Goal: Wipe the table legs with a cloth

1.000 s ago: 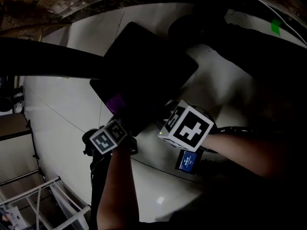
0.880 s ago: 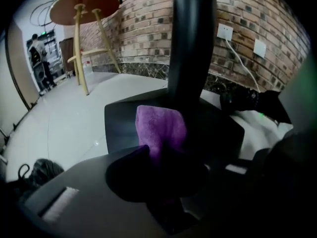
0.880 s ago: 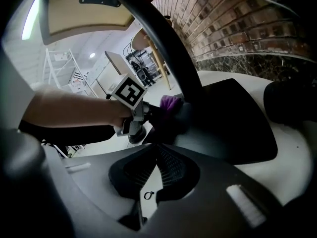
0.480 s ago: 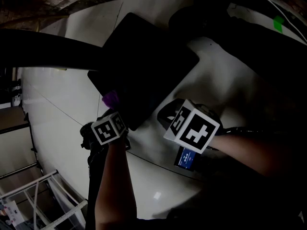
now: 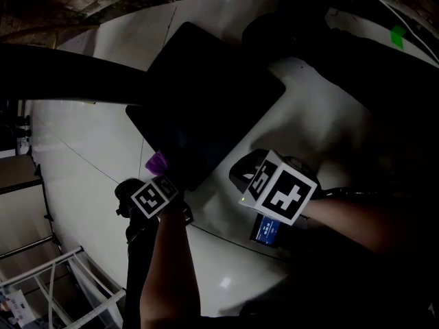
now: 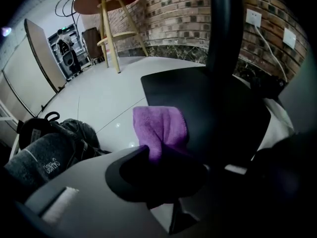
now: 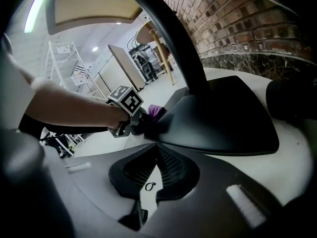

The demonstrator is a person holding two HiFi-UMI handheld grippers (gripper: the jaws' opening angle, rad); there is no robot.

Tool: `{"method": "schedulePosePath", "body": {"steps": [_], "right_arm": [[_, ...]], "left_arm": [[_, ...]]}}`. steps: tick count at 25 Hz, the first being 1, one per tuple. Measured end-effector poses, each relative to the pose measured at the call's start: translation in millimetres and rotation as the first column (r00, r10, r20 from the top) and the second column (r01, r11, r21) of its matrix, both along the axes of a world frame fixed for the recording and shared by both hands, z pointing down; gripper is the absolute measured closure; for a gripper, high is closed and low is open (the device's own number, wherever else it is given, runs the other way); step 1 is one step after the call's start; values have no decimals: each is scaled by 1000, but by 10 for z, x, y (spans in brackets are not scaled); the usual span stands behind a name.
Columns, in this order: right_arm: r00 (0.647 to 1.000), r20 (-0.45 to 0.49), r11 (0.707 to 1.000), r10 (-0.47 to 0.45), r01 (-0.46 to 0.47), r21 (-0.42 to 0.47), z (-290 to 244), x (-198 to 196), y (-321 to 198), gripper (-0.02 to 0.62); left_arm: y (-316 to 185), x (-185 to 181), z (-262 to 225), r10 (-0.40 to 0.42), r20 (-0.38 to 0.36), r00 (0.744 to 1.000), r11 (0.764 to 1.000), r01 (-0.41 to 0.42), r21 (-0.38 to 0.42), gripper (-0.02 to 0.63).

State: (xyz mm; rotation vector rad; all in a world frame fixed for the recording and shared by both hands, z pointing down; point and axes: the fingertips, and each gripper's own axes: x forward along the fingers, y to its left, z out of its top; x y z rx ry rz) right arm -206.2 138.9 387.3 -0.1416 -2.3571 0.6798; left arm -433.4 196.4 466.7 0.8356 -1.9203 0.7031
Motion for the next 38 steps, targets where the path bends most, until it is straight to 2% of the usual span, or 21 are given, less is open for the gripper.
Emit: {"method": "schedulePosePath", "body": {"steps": [6, 8, 10, 12, 14, 16, 20, 23, 26, 29, 32, 35, 38], "right_arm": [[1000, 17, 1000, 4, -4, -10, -8, -66, -62, 593], [1000, 27, 1000, 2, -1, -16, -35, -87, -51, 594], [1000, 30, 1000, 0, 1, -22, -42, -86, -34, 592], [1000, 27, 1000, -1, 1, -25, -35, -73, -30, 594], [1000, 23, 1000, -2, 3, -25, -20, -58, -24, 594], [1000, 18, 1000, -7, 7, -27, -8, -47, 11, 594], [1000, 9, 999, -22, 23, -29, 28, -19, 78, 594], [999, 7, 999, -32, 33, -29, 58, -5, 97, 594], [999, 26, 999, -41, 42, -32, 3, -50, 129, 594], [996, 66, 998, -53, 55, -32, -164, -181, 135, 594], [993, 104, 998, -62, 65, -24, -285, -258, 94, 594], [992, 115, 998, -57, 62, -34, -301, -251, 73, 592], [993, 100, 997, -61, 66, -42, -228, -202, 98, 594]], "left_arm": [[-310, -52, -78, 77, 65, 995, 996, -75, -40, 535], [-537, -14, -149, 134, 90, 987, 991, -130, -40, 537], [-818, 67, -265, 252, 133, 959, 968, -250, -27, 537], [-1099, 199, -388, 370, 168, 914, 926, -377, 11, 537], [-1271, 318, -457, 424, 173, 889, 896, -440, 63, 537], [-1281, 335, -456, 411, 156, 898, 899, -428, 94, 534], [-1032, 128, -342, 284, 136, 949, 951, -297, 88, 531], [-693, -71, -196, 184, 130, 974, 979, -194, 61, 532], [-444, -216, -79, 64, 74, 995, 994, -70, 81, 532], [-343, -335, -60, -16, 54, 998, 998, 13, 57, 531], [-392, -322, -75, 1, 68, 998, 1000, -3, 24, 535], [-609, -264, -149, 109, 104, 989, 993, -112, 28, 535], [-943, -150, -253, 215, 133, 967, 971, -226, 71, 537]]}}
